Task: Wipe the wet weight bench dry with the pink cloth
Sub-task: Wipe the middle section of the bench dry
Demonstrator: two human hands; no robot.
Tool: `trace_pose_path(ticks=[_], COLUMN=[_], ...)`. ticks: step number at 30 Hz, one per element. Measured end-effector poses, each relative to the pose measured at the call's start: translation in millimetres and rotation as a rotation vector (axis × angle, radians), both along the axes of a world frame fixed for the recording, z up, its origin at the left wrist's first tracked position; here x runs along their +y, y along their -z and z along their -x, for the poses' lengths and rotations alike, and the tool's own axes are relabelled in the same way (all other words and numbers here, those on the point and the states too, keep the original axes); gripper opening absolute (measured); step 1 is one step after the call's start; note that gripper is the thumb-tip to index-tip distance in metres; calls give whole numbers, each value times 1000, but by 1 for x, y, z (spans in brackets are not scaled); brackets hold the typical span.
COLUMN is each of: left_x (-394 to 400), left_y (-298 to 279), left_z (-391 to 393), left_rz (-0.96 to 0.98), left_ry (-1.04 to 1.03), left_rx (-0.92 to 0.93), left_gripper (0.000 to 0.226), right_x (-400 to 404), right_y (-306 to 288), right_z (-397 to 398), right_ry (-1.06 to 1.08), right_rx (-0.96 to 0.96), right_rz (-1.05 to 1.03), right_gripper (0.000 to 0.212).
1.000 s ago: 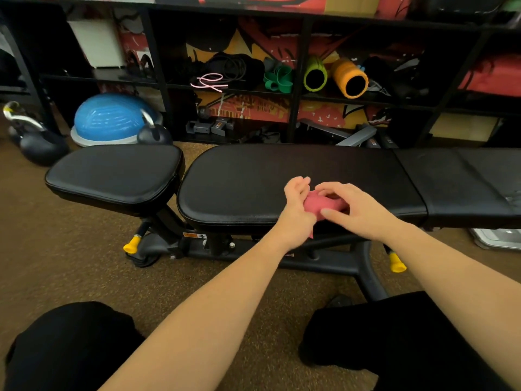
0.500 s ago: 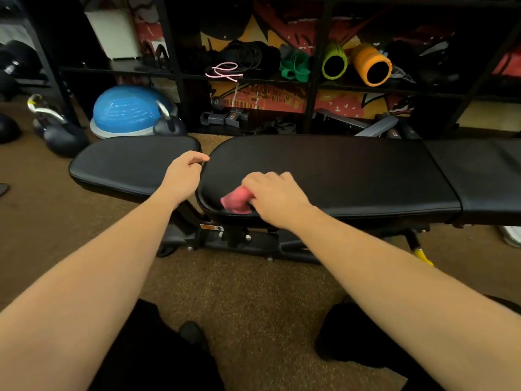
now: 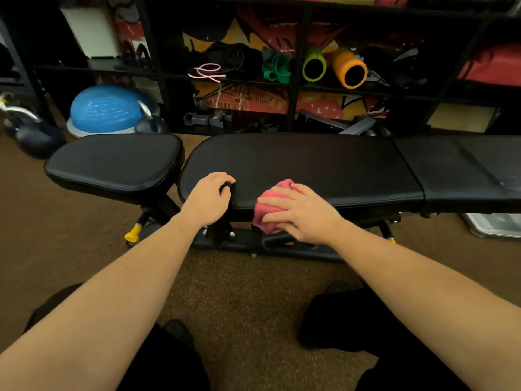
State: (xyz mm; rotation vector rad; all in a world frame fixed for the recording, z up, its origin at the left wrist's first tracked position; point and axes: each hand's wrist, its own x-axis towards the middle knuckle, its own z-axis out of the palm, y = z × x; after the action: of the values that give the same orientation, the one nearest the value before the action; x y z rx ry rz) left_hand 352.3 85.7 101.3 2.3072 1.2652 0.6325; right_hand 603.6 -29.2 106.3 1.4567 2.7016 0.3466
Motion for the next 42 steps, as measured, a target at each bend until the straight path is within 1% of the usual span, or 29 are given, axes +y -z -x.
trace_pose_path(ticks=[4, 10, 13, 16, 19, 22, 25, 26, 28, 30, 31, 34, 36, 38, 40, 42], left_x=[-15, -17, -15, -14, -12, -4, 10, 15, 26, 36, 41, 60, 72, 82, 89, 92], left_y=[1, -1, -1, -4, -10, -22, -32, -35, -40, -44, -46, -48, -47, -43, -38, -34], left_z=[-4, -15, -20, -28, -35, -42, -49, -50, -54, -58, -60, -68, -73, -77, -79, -80], left_rz=[-69, -122, -119, -76, -65, -61, -43, -24, 19, 47, 54, 96, 136, 181, 205, 188], left_ry=[-11, -16, -4, 2, -21, -48, -47, -43, -42, -54, -62, -68, -57, -31, -13, -9], left_rx=[32, 77, 151, 246, 312, 365, 380, 377, 367, 348, 338, 314, 322, 354, 400, 440], left_gripper=[34, 35, 42, 50, 55, 59, 59, 59, 58, 57, 56, 54, 53, 55, 57, 58], right_x=[-28, -59, -68, -77, -89, -86, -67, -59, -40, -18, -7, 26, 46, 61, 73, 82], right_y=[-5, -11, -15, -22, -35, -45, -56, -62, -73, -83, -87, -88, -74, -52, -41, -41], right_z=[-54, -105, -131, -151, -162, -161, -152, -147, -135, -126, -124, -125, -124, -121, -117, -112], right_ry=[39, 86, 108, 161, 299, 457, 600, 632, 689, 730, 742, 781, 841, 886, 889, 867], right_rx=[69, 121, 165, 239, 352, 403, 574, 639, 719, 671, 622, 515, 434, 353, 321, 329], right_rz=[-33, -95, -105, -82, -94, -125, -173, -181, -169, -169, -175, -153, -23, 134, 165, 195], right_gripper=[40, 36, 39, 39, 37, 33, 31, 35, 49, 60, 59, 46, 45, 52, 55, 54])
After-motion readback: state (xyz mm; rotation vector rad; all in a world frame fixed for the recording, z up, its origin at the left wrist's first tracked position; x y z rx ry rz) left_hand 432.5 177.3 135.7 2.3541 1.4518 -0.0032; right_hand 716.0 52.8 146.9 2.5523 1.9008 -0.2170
